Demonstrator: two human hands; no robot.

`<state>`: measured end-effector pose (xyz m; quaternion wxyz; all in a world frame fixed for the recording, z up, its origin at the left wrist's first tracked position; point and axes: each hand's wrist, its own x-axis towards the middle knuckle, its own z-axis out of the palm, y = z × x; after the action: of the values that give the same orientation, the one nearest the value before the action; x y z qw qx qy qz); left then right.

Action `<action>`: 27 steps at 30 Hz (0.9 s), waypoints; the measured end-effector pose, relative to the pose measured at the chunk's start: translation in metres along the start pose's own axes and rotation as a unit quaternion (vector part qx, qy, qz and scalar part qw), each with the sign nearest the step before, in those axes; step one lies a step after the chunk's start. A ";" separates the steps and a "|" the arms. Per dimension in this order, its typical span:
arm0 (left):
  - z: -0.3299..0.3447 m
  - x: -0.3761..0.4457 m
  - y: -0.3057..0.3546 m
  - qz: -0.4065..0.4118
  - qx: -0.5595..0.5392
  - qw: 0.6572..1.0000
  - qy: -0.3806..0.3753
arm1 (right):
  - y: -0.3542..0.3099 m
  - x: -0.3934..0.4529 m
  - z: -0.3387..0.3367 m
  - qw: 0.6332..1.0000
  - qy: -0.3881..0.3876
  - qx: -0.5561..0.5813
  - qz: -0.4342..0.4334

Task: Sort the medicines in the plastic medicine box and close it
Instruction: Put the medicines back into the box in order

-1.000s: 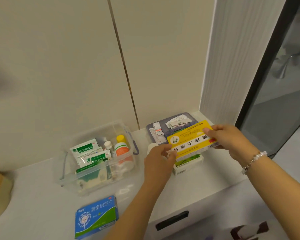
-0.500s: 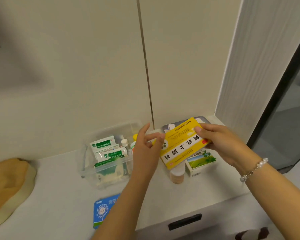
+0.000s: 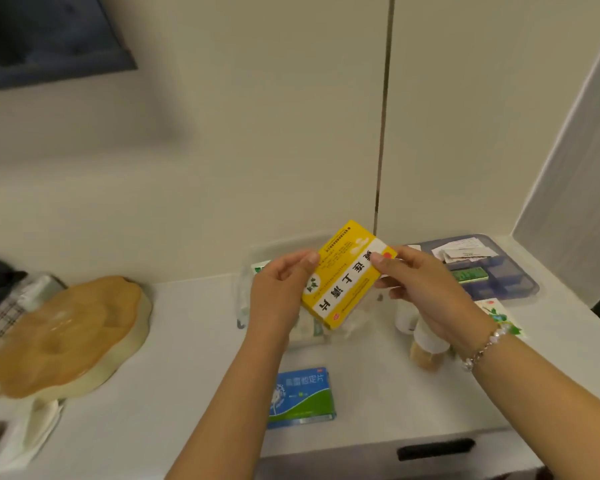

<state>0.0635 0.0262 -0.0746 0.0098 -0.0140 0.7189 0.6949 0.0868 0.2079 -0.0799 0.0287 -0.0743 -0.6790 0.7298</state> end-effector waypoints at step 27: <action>-0.070 0.029 -0.040 -0.098 0.075 0.990 0.068 | 0.033 0.055 0.076 0.826 -0.076 -0.558 0.021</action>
<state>0.0362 -0.0455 -0.1132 0.0303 -0.1311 0.7629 0.6323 0.0229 0.1383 -0.1115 -0.0841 -0.0361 -0.9688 0.2302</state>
